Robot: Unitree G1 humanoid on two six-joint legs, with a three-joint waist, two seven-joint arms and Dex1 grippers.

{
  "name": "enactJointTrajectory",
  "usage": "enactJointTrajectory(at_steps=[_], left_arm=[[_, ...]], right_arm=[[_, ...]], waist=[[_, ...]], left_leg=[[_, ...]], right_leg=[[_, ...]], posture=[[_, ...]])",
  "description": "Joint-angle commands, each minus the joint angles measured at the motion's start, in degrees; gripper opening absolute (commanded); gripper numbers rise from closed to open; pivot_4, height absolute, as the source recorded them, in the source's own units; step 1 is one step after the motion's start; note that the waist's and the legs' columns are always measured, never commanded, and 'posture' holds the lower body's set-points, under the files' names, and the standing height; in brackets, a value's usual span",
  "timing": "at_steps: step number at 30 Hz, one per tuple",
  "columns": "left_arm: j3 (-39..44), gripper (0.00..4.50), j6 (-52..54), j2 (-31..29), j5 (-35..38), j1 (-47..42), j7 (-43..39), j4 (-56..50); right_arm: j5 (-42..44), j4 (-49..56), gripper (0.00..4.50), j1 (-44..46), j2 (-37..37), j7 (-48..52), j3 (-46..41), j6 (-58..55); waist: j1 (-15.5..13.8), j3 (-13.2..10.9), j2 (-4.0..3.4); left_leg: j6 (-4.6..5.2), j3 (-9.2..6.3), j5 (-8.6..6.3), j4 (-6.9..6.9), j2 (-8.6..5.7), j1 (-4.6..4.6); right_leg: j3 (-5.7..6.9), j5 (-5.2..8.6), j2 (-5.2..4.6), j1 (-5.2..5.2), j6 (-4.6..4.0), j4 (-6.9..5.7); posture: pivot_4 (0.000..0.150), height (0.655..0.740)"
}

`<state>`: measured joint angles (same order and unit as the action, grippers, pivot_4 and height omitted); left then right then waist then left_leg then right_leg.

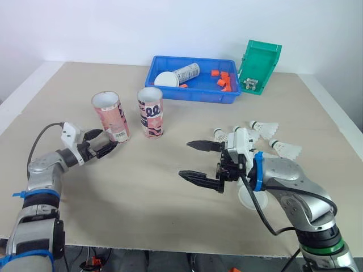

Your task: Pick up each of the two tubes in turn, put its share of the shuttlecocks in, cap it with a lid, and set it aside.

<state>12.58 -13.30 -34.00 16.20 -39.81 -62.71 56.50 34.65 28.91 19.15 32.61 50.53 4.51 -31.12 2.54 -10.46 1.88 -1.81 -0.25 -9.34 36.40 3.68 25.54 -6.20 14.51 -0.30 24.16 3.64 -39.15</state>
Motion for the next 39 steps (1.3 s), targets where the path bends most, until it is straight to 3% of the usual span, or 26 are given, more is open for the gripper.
enactJointTrajectory(at_steps=[1,9,20,26,39], left_arm=[[-1.0,4.46,-3.4,0.6,-2.5,-3.7,1.4,4.3],[-2.8,4.46,-6.0,4.5,-7.0,-10.9,6.3,13.5],[-1.4,4.46,-6.1,7.3,-7.0,-14.0,8.4,15.8],[-0.6,2.79,-6.0,7.3,-6.8,-13.2,8.3,15.5],[-0.5,2.79,-8.3,5.2,-6.1,-7.9,1.0,9.4]], right_arm=[[1.4,3.2,4.50,-0.2,0.0,-1.0,-0.9,-0.3],[2.1,6.5,4.50,-1.4,0.3,-3.8,-1.1,-1.9],[2.8,8.3,4.50,-2.3,1.7,-5.5,-2.6,-3.3],[3.1,7.6,4.50,-1.5,2.1,-5.8,-2.9,-3.3],[1.3,2.4,4.50,1.9,-0.2,-8.5,-5.0,0.0]], waist=[[0.0,0.0,0.00],[0.0,0.0,0.00],[0.0,0.0,0.01],[0.0,0.0,0.01],[0.1,0.0,0.01]], left_leg=[[0.00,0.00,0.00,0.00,0.00,0.00],[0.00,-0.03,0.00,0.01,-0.01,0.04],[0.00,-0.08,0.00,0.01,-0.02,0.07],[0.00,-0.10,0.00,0.01,-0.02,0.07],[0.00,-0.10,0.01,-0.01,-0.01,0.07]], right_leg=[[0.00,0.00,0.00,0.00,0.00,0.00],[0.00,0.01,0.02,0.01,0.03,0.00],[0.01,0.00,0.03,0.00,0.05,0.00],[0.02,0.00,0.04,0.00,0.05,0.00],[0.02,-0.01,0.05,0.00,0.04,0.00]], posture=[[0.150,0.7038],[0.150,0.7038],[0.150,0.7038],[0.150,0.7038],[0.150,0.7038]])
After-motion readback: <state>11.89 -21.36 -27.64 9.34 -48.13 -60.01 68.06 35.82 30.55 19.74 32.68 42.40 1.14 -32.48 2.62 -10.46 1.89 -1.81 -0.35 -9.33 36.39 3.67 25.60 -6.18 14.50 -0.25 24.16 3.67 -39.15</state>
